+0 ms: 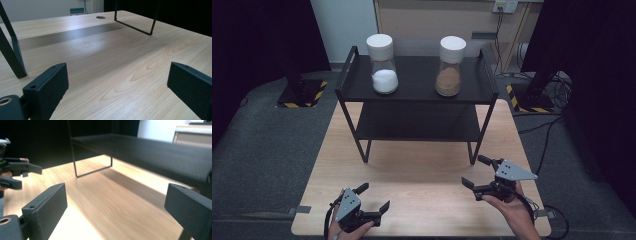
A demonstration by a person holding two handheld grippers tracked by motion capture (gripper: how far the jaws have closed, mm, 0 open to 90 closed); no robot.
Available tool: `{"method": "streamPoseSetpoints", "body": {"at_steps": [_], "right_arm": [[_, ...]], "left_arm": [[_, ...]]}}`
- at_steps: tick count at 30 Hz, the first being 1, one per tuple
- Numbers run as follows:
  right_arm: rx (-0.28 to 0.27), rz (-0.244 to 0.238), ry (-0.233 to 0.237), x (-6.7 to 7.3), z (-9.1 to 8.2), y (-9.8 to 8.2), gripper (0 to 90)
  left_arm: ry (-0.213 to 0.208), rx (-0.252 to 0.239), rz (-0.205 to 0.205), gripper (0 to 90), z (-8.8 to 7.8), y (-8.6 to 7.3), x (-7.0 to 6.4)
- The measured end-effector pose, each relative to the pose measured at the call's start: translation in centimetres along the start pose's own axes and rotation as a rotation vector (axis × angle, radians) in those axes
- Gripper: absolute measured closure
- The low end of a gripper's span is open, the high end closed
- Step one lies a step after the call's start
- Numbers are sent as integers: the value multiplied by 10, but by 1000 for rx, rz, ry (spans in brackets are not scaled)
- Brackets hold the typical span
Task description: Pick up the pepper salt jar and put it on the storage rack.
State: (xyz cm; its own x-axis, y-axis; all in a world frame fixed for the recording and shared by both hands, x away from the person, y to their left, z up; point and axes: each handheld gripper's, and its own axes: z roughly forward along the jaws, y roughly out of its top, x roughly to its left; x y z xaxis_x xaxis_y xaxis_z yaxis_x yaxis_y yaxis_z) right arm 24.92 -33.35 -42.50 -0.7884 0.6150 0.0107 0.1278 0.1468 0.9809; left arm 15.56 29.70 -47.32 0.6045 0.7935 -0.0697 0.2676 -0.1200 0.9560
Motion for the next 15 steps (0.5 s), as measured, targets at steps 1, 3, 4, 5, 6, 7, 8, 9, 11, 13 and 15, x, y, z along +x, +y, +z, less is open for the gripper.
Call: {"method": "streamPoseSetpoints", "body": {"at_steps": [1, 3, 4, 5, 6, 7, 8, 9, 11, 13, 15], "right_arm": [[5, 6, -6, 0, -1, -4, 51], [7, 16, -20, 2, -3, -13, 50], [2, 19, -27, 2, -3, -17, 50], [3, 15, -40, 4, -4, -21, 50], [2, 16, -50, 5, -5, -25, 50], [1, 21, -55, 5, -5, -30, 51], [-2, 31, -64, 6, -7, -35, 51], [-5, 36, -75, 7, -8, -40, 51], [3, 33, -99, 9, -10, -47, 46], [20, 37, -109, 10, -12, -52, 44], [42, 19, -117, 11, -14, -53, 45]], "left_arm": [[2, 2, 1, 28, 0, 0, 0], [8, 4, 2, 28, 0, 0, 0], [12, 3, -1, 28, 0, -1, 0], [15, 2, -4, 28, 0, -2, 0], [16, 1, -8, 28, 1, -2, 0], [15, -3, -20, 28, 1, -4, 0], [17, -7, -29, 28, 1, -4, 0], [23, -7, -28, 28, 2, -4, 0], [26, -7, -21, 28, 2, -4, -1], [29, -8, -22, 28, 2, -4, -1], [30, -5, -21, 29, 2, -4, -1]]}}
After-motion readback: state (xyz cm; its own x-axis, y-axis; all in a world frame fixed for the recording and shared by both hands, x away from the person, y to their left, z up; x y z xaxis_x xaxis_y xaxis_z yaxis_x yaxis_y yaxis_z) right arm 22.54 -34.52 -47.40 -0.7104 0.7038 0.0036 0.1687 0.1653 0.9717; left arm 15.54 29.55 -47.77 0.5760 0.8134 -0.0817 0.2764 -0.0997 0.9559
